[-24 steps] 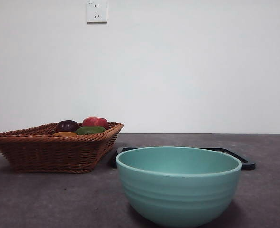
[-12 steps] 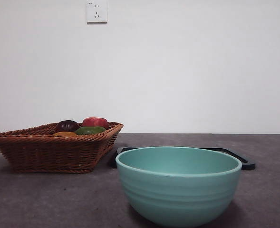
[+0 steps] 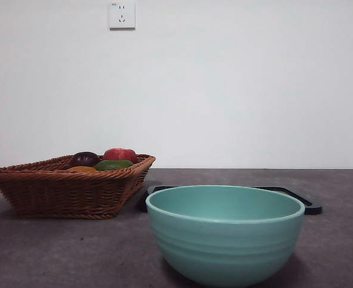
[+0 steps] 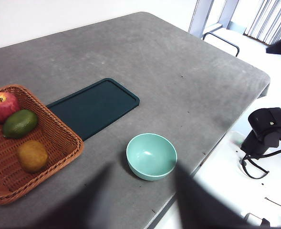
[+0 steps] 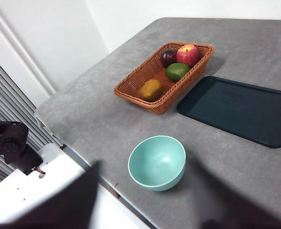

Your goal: Pick up the wifruite, put it on the bowl, pick up the plate, put it on desk

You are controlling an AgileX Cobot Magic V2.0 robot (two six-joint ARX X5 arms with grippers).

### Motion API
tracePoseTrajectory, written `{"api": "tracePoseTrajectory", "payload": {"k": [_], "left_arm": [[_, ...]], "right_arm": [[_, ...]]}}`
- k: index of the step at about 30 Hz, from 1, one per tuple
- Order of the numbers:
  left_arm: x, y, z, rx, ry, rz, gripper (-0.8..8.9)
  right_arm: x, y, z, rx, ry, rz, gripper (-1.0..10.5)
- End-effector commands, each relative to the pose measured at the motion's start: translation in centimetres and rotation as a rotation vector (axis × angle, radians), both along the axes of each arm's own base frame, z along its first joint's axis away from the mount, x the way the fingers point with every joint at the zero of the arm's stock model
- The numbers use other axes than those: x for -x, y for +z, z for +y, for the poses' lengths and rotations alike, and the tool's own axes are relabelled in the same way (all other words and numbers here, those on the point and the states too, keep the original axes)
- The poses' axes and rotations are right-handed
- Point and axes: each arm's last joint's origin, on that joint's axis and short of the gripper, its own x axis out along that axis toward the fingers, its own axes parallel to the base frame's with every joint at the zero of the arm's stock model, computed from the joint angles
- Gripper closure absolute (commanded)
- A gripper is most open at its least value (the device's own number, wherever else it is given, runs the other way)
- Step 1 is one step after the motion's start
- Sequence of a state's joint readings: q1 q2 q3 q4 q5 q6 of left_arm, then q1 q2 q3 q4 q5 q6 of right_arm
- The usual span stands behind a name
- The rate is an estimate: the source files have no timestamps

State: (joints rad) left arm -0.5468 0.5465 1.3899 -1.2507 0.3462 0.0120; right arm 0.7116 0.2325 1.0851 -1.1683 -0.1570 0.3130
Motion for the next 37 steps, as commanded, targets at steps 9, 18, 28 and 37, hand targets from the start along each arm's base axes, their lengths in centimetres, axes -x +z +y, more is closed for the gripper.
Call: {"api": "tracePoseTrajectory", "payload": {"k": [9,18,28,37], "left_arm": [[0.1,0.3,0.1,0.013,-0.009,-0.015,8.07],[0.1,0.3,0.1,0.013,-0.009,-0.015,8.07],[-0.3,0.1,-0.1,0.008,0.177,-0.007,8.07],[-5.9,-5.2,-0.5,0.051,0.486,-0.084,8.07]], "right_arm": [[0.2,0.5,-0.2,-0.015,0.008,-0.033,9.3],[0.2,0.5,-0.2,-0.015,0.008,-0.033,9.3],[0.2,0.5,-0.2,-0.015,0.008,-0.033,9.3],[0.2,0.5,-0.2,-0.015,0.008,-0.033,9.3]]}}
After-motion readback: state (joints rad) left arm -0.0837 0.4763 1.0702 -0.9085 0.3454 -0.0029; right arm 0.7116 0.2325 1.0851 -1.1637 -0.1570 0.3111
